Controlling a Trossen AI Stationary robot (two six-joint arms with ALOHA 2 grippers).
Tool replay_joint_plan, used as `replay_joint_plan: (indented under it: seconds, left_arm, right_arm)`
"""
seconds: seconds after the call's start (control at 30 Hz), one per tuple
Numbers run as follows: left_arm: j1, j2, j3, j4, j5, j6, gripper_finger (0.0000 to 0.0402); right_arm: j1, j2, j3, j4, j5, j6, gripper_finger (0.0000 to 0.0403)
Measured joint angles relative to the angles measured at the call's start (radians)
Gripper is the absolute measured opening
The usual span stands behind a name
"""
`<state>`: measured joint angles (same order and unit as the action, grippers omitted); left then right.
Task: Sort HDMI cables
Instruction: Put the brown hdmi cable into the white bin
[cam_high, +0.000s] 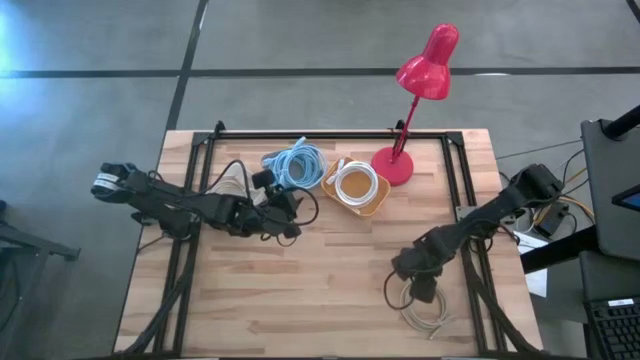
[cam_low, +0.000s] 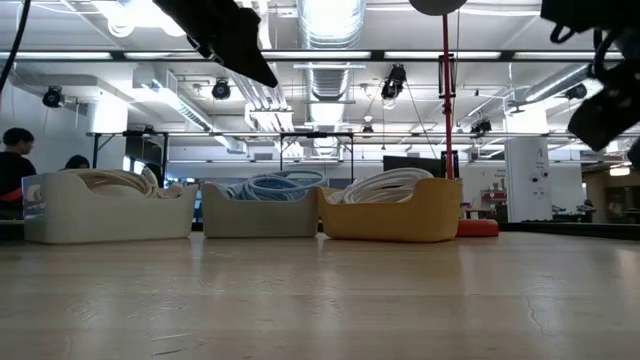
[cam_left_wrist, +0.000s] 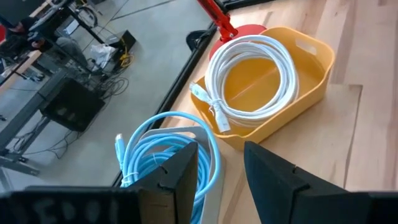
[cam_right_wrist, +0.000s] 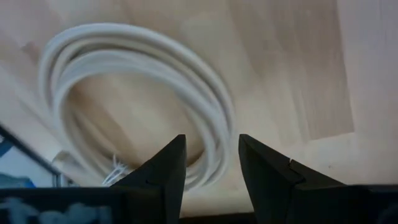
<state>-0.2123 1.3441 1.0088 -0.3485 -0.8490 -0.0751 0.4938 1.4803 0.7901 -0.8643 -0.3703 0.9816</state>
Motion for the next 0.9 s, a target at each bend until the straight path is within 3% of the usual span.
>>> replay_joint_plan:
  seconds: [0.23, 0.33, 0.57, 0.7, 0.8, 0.9]
  left_arm:
    - [0.000, 0.000, 0.000, 0.000, 0.000, 0.024, 0.0145]
    - [0.000, 0.000, 0.000, 0.000, 0.000, 0.039, 0.0145]
    - [0.001, 0.000, 0.000, 0.001, -0.001, 0.056, 0.0145]
    - [0.001, 0.000, 0.000, 0.001, -0.001, 0.080, 0.0145]
    - [0.002, 0.000, 0.000, 0.001, -0.005, 0.086, 0.0145]
    - [0.002, 0.000, 0.000, 0.002, -0.007, 0.086, 0.0145]
  right_arm:
    - [0.000, 0.002, -0.097, 0.156, 0.007, 0.040, 0.0139]
    - [0.000, 0.001, -0.122, 0.192, 0.057, 0.062, 0.0139]
    - [0.001, -0.002, -0.135, 0.210, 0.116, 0.032, 0.0134]
    - [0.001, 0.001, -0.122, 0.209, 0.142, 0.035, 0.0110]
    - [0.001, 0.003, -0.109, 0.228, 0.221, 0.004, 0.0080]
    - [-0.001, 0.004, -0.108, 0.346, 0.396, -0.081, 0.0046]
